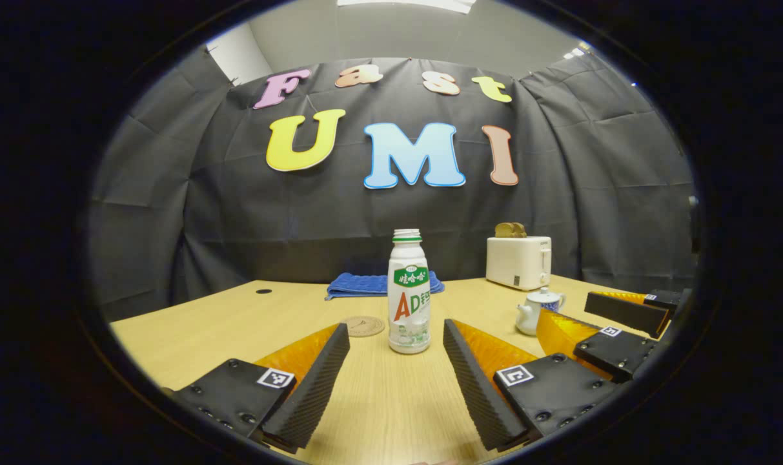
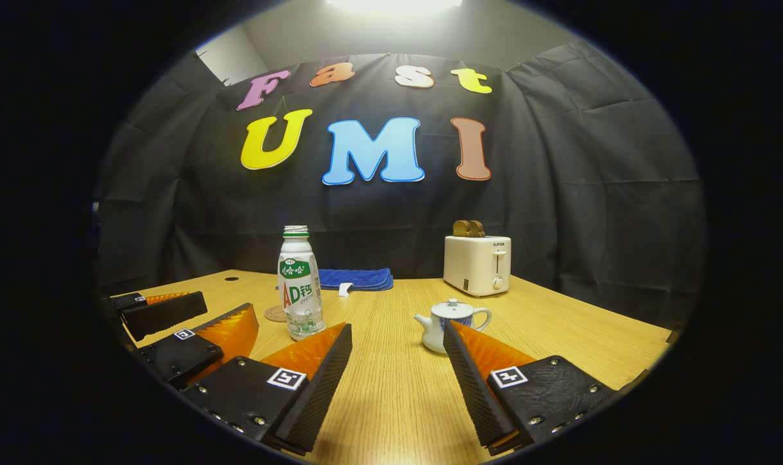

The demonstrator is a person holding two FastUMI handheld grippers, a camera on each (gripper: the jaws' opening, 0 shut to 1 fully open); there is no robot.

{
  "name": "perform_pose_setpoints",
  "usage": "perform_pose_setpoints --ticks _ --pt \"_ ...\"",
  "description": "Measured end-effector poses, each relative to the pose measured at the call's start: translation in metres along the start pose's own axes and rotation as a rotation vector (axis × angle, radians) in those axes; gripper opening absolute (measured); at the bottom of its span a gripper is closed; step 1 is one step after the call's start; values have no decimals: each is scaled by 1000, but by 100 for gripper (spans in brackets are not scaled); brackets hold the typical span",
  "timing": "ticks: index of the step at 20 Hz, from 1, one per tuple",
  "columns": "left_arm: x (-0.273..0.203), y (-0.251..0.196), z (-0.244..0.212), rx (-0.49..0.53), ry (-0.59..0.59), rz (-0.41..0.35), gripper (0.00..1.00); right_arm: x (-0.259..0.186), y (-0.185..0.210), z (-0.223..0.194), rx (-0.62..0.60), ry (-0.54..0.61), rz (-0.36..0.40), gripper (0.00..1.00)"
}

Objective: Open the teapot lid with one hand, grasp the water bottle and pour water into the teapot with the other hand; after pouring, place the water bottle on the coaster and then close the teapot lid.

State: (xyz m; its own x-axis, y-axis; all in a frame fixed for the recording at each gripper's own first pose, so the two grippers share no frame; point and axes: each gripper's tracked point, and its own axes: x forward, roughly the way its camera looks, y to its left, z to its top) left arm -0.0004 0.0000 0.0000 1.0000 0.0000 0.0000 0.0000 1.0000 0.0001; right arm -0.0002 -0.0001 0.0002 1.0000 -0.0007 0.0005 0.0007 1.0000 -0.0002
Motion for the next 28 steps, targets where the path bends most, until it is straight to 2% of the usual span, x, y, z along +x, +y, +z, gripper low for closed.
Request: perform_pose_setpoints --ticks 10,13,18,22,26,27,28 --pt "19 5 1 5 2 33 100 18 -12 1 -13 10 -33 88" --pt "40 6 10 15 -8 23 100 42 -31 17 -82 -3 -65 88" --pt "77 -1 33 -7 -38 -18 100 91 -53 14 -39 56 -91 86" --pt "101 0 36 6 -44 -15 100 122 -68 5 -39 97 -110 86" --pt "106 6 28 -29 -24 -9 100 138 -76 -16 -25 178 -113 73" --pt "106 9 29 -27 -25 -4 100 138 -75 -10 -14 160 -111 61" --pt "107 10 29 -28 -27 0 100 140 -76 -7 -19 152 -114 61"
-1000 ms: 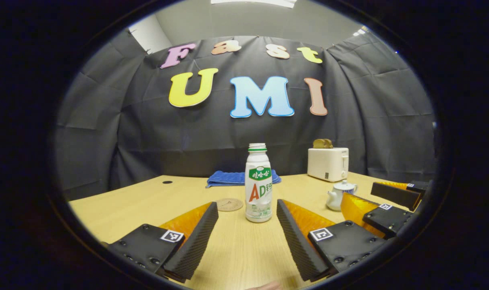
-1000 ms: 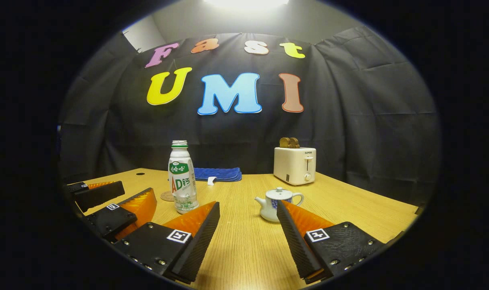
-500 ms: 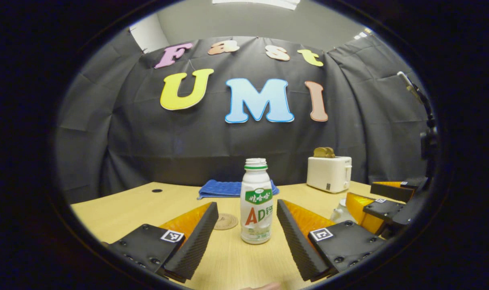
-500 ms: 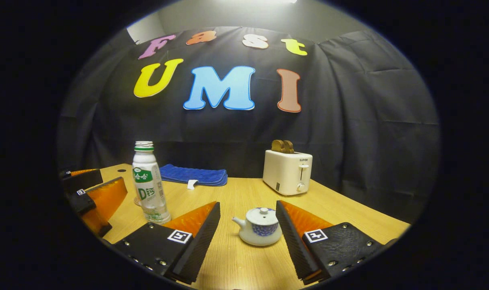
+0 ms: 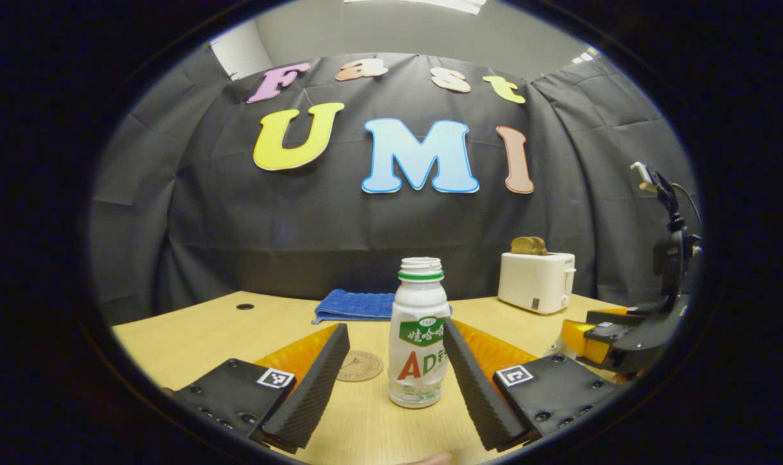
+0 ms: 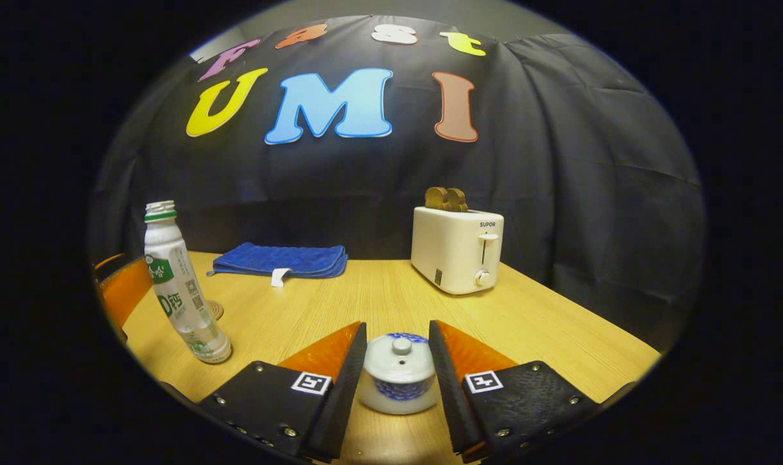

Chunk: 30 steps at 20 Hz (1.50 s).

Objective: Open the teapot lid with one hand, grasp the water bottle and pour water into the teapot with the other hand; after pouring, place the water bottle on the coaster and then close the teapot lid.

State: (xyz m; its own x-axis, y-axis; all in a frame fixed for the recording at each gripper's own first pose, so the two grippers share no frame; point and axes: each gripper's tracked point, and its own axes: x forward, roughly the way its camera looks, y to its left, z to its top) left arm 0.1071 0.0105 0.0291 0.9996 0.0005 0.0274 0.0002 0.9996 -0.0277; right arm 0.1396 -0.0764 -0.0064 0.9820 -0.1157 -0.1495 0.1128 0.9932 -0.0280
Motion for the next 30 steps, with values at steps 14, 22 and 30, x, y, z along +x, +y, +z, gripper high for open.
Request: perform_pose_setpoints --ticks 14,22,30 --pt "0 -20 -12 14 26 -45 100 -7 7 20 6 -73 70 4" --pt "33 -32 -16 53 22 -57 95 -16 20 16 -18 -74 124 4" --pt "52 -27 -40 29 115 -68 82 -34 37 17 -64 -93 186 4"
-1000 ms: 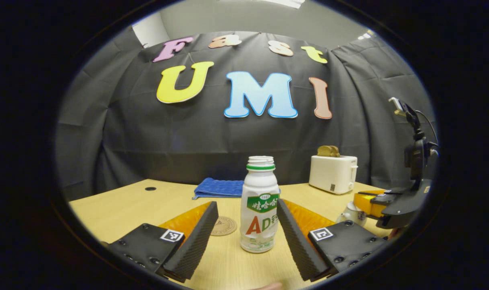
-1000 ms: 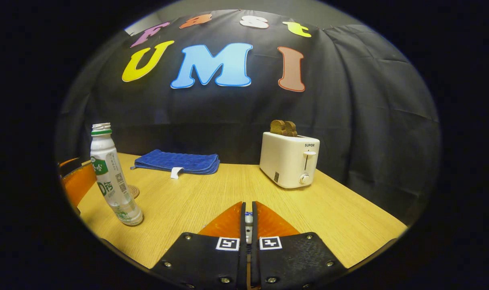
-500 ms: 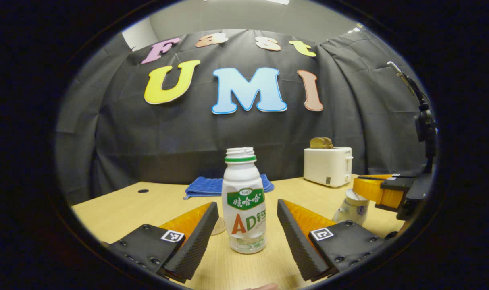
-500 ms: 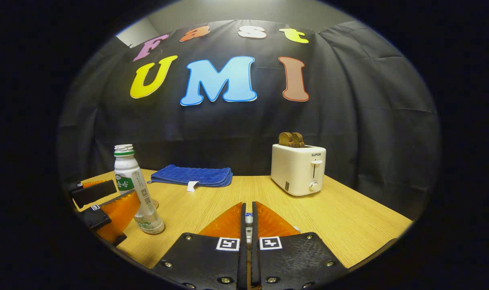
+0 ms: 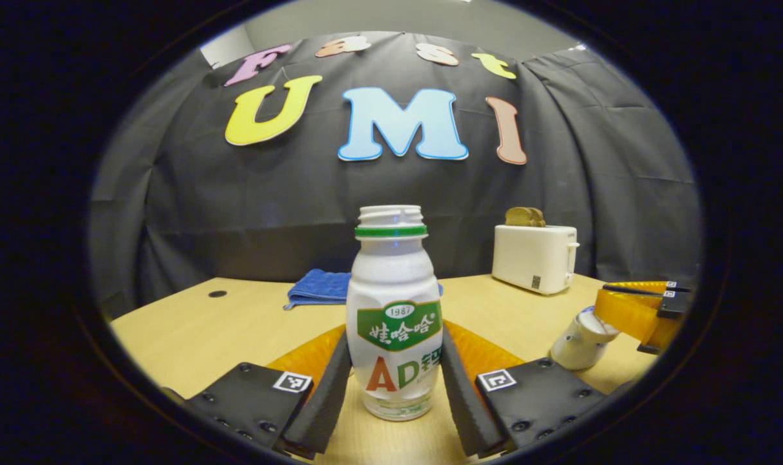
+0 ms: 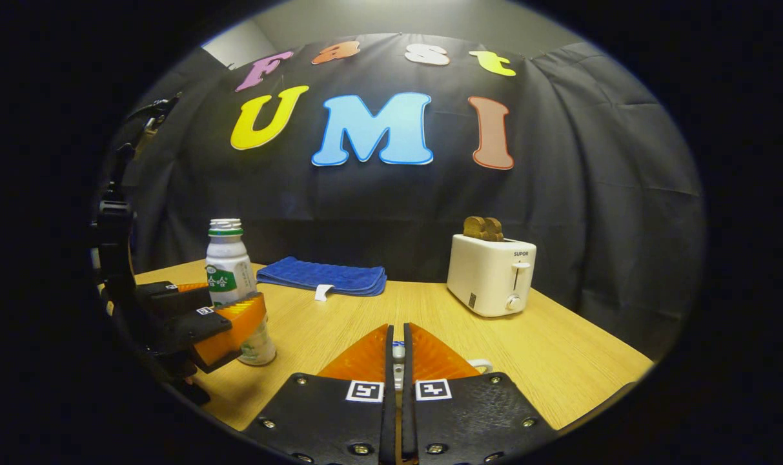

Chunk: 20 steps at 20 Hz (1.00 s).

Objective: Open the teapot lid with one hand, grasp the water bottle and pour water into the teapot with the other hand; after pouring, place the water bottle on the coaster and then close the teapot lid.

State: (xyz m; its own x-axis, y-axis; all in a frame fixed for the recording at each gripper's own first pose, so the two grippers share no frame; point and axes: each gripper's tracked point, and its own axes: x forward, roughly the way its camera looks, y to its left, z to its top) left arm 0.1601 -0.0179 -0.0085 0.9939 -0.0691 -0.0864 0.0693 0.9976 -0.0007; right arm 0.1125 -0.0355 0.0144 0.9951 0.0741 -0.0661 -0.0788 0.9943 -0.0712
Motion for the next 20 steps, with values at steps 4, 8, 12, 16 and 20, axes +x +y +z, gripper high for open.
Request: perform_pose_setpoints --ticks 4,8,12,16,20 --pt "-8 4 1 73 7 3 79 -42 11 8 29 -30 32 4" --pt "-17 0 12 202 -21 6 78 -88 12 -8 70 -3 59 4" --pt "-20 -9 15 269 -25 -8 75 -114 -4 -20 77 6 19 4" --pt "-15 -17 15 420 -20 -5 78 -137 -11 -26 117 3 3 4" --pt "-2 -22 5 583 5 9 75 -158 -23 -31 117 -17 -25 4"
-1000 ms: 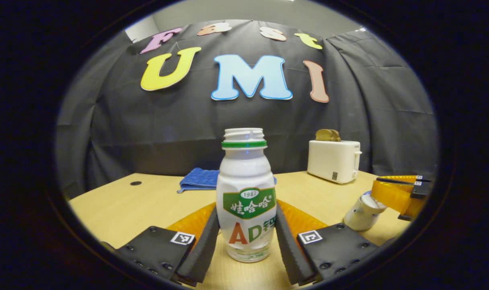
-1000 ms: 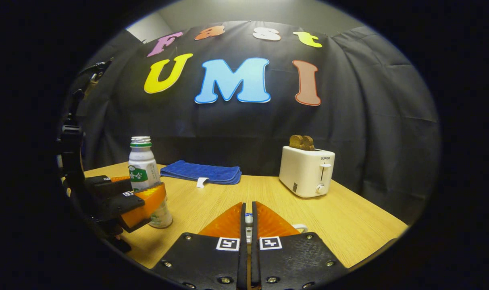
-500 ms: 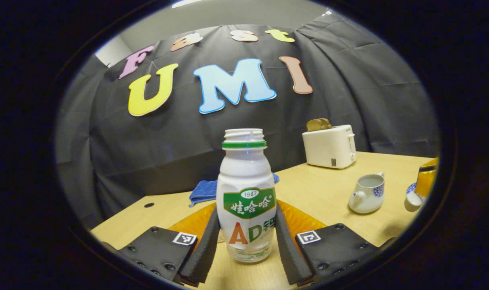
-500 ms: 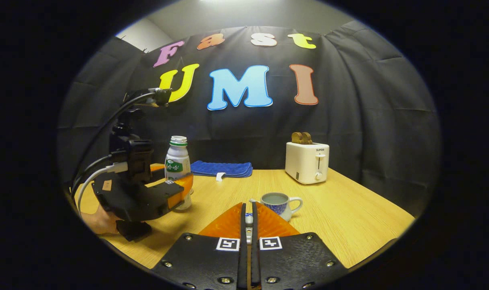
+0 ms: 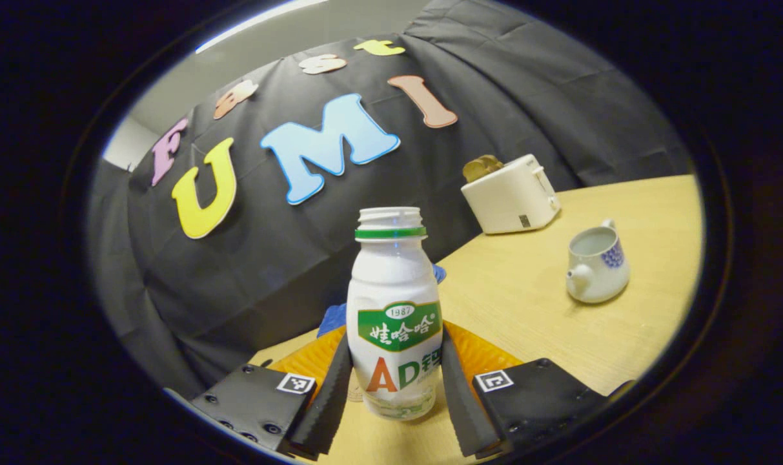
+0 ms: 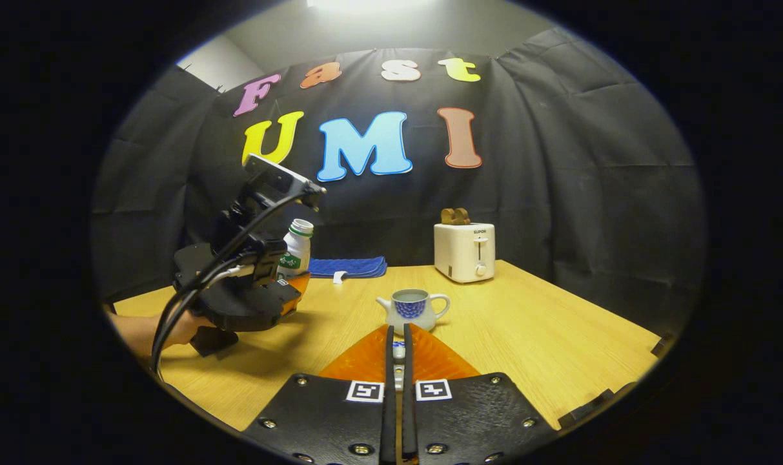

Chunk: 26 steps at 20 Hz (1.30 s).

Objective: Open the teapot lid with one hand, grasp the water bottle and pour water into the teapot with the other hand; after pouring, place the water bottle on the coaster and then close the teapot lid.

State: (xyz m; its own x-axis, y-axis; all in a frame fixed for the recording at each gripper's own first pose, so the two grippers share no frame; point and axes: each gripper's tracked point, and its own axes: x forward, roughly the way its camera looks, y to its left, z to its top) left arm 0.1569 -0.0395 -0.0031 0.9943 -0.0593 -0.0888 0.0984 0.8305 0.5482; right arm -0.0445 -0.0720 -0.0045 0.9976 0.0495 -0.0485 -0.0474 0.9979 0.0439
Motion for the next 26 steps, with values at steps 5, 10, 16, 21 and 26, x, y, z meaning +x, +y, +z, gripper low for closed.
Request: perform_pose_setpoints --ticks 5,10,16,21,26 --pt "9 -19 14 227 -13 -17 80 -13 -7 -4 49 -9 -4 4" --pt "20 -43 15 417 -4 -52 75 -26 -21 4 48 -45 -33 4" --pt "24 -60 35 616 -46 -42 80 -29 -30 12 68 -76 -43 4" --pt "23 -73 35 752 -49 -47 80 -30 -33 16 75 -91 -44 4" --pt "27 -80 39 845 -45 -60 80 -29 -37 12 78 -79 -47 4"
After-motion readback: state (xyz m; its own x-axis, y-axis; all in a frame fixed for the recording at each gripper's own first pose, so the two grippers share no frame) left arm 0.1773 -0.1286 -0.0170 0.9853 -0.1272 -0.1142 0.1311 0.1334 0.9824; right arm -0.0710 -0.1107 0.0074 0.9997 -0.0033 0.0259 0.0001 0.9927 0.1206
